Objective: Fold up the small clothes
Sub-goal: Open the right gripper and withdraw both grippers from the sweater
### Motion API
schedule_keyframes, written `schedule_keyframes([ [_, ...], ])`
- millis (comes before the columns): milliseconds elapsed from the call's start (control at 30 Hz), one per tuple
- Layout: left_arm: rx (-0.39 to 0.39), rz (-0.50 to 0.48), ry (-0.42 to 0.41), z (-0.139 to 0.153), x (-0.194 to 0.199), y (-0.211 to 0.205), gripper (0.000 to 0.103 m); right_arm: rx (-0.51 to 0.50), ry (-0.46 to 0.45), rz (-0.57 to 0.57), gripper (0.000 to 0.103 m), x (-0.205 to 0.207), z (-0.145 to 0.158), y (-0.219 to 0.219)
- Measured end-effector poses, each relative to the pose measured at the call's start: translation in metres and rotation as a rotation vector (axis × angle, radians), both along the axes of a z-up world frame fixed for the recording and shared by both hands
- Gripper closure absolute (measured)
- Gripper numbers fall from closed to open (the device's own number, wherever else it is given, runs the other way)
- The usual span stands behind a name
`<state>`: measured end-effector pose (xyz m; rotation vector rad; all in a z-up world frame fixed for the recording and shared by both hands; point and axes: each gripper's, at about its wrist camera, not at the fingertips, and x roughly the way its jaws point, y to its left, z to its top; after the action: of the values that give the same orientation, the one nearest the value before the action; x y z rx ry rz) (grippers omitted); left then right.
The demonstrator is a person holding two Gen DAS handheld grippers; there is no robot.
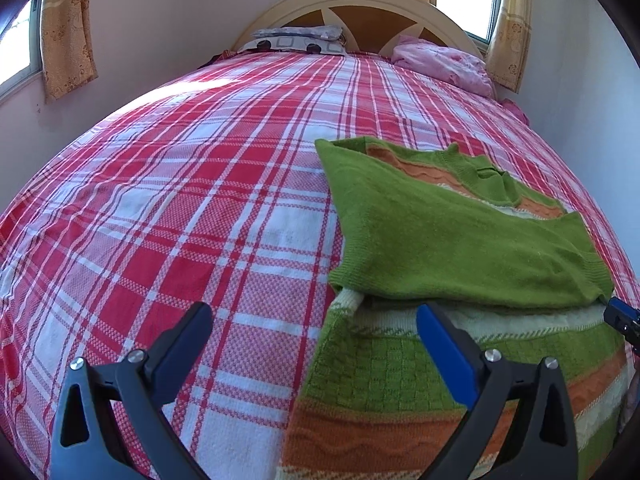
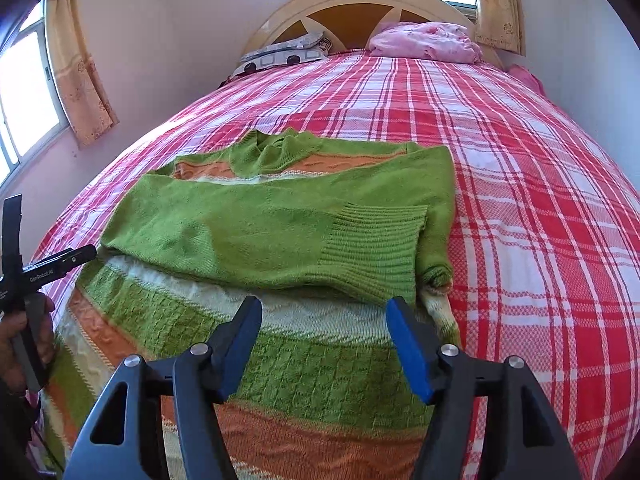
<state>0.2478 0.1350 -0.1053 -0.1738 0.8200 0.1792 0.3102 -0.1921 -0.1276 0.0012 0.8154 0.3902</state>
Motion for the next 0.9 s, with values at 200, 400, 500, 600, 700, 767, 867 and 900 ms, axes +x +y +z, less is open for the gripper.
schedule_keyframes([
  [200, -0.009, -0.047, -0.025, 0.008, -0.021, -0.011, 0.0, 0.003, -0.022, 0.028, 0.037, -0.025, 0.006, 0.002],
  [400, -0.015, -0.091, -0.042, 0.018, -0.047, -0.02, 0.0, 0.039, -0.037, 0.07, 0.037, -0.058, 0.016, 0.006],
  [500, -0.002, -0.107, -0.049, 0.022, -0.059, -0.023, 0.0, 0.03, -0.032, 0.093, 0.037, -0.074, 0.015, 0.01],
  [600, 0.002, -0.116, -0.053, 0.026, -0.072, -0.024, 0.0, 0.026, -0.013, 0.11, 0.037, -0.087, 0.011, 0.013],
  [700, 0.006, -0.127, -0.062, 0.029, -0.084, -0.027, 0.0, 0.02, -0.004, 0.12, 0.037, -0.098, 0.008, 0.015],
  [767, 0.009, -0.139, -0.063, 0.03, -0.092, -0.029, 0.0, 0.013, 0.004, 0.127, 0.037, -0.105, 0.005, 0.015],
  [867, 0.007, -0.148, -0.06, 0.03, -0.102, -0.032, 0.0, 0.008, 0.014, 0.123, 0.037, -0.113, 0.002, 0.014],
  [900, 0.009, -0.149, -0.059, 0.03, -0.105, -0.033, 0.0, 0.01, 0.018, 0.123, 0.037, -0.116, 0.001, 0.013],
])
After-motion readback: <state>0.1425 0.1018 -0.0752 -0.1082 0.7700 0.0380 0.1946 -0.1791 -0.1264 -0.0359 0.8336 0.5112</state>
